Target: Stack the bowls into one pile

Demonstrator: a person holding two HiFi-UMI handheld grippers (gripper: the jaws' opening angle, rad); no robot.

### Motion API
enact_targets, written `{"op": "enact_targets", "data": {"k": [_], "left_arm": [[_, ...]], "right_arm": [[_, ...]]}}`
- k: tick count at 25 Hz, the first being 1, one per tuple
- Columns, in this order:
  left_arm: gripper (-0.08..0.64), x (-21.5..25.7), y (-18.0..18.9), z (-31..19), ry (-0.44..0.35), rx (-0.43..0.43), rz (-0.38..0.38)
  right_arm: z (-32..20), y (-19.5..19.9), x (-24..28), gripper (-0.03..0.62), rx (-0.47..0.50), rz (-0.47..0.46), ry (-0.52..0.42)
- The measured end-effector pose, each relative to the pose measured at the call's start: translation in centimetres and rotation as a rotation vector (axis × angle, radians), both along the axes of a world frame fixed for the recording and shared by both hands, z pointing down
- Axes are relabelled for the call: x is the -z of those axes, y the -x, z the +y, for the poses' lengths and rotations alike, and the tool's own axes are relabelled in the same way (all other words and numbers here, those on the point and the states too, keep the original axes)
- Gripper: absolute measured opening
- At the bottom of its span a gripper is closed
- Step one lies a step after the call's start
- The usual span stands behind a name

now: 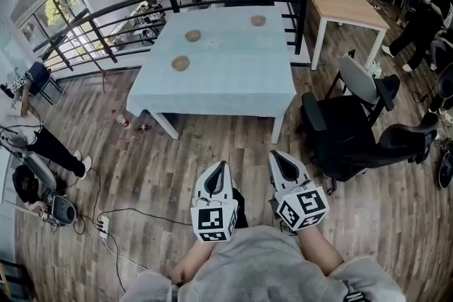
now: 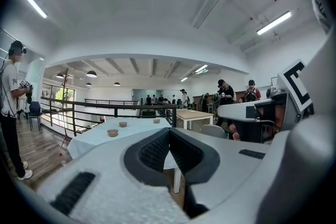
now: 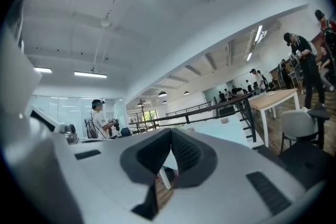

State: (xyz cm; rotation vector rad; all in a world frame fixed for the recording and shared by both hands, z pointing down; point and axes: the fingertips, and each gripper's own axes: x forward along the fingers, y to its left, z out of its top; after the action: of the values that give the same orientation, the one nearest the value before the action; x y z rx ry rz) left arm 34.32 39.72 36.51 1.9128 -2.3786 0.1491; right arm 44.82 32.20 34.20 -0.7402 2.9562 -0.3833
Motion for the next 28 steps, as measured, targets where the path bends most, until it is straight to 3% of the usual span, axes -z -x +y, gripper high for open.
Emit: {"op": "enact_targets", "data": {"k": [10,14,28], "left_arm": [[0.017,-0.2,3.1,-4.7,-0.001,-0.020,-0.003],[0.017,-0.6,5.8,-6.7,0.030,0.000,-0.035],[0.017,-0.9,14.7,-13.8,0.036,0.031,0.009]], "right_arm": [[-2.9,3.9,-0.6,0.028,0.018,0.076,-0.049],[-5.4,6.6,-1.0,0.028,0.019,0.089,-0.048],[-12.4,15.9,-0.8,0.028,0.054,0.105,-0.062]]}}
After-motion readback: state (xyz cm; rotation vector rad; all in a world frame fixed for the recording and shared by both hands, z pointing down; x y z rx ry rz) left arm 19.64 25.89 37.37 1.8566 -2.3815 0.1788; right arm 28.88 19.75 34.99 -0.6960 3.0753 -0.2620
